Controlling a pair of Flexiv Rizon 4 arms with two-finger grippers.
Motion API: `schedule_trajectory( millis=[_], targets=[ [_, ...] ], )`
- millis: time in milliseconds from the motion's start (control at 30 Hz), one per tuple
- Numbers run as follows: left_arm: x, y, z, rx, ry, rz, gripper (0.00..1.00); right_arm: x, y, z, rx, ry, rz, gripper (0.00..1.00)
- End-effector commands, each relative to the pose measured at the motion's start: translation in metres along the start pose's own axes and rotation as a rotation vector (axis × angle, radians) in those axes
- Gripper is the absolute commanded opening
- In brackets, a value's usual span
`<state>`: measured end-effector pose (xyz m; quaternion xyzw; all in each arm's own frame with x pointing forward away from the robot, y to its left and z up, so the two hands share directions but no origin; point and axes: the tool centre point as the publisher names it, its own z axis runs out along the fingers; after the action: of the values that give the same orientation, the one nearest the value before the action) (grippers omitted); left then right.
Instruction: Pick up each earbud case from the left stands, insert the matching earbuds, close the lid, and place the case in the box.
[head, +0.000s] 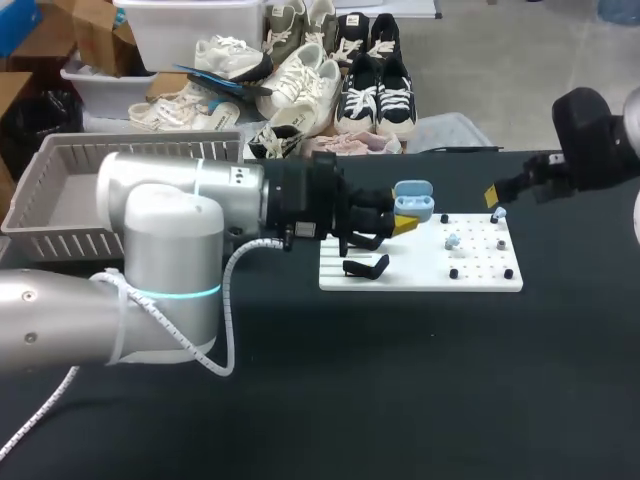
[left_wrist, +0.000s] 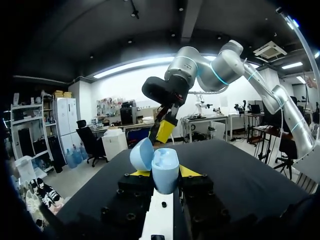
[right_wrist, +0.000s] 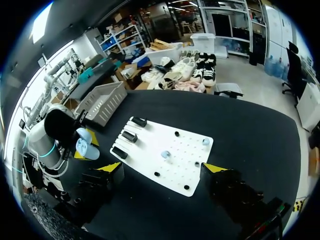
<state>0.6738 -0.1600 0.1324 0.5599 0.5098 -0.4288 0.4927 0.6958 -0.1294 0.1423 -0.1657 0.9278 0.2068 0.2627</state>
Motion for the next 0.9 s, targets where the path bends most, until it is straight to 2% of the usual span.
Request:
schedule_trajectory(
  millis=[33,133,633,900],
  targets=[
    [0.005,0.003,0.003,0.008,0.006,-0.004,0.00,0.002,0.003,-0.001,0.065,-0.001,0.004,1.00],
    [0.007,0.003,0.003,0.020,0.014,-0.030,0.00,0.002,0.004,0.000,0.064,0.000,0.005,1.00],
    [0.007,0.000,0.002,0.012,0.020,-0.023,0.00,0.009,-0.001,0.000,0.082,0.016,0.006,1.00],
    [0.007,0.000,0.002,0.012,0.020,-0.023,0.00,0.003,-0.011,0.001,0.157,0.071,-0.074,1.00]
  ],
)
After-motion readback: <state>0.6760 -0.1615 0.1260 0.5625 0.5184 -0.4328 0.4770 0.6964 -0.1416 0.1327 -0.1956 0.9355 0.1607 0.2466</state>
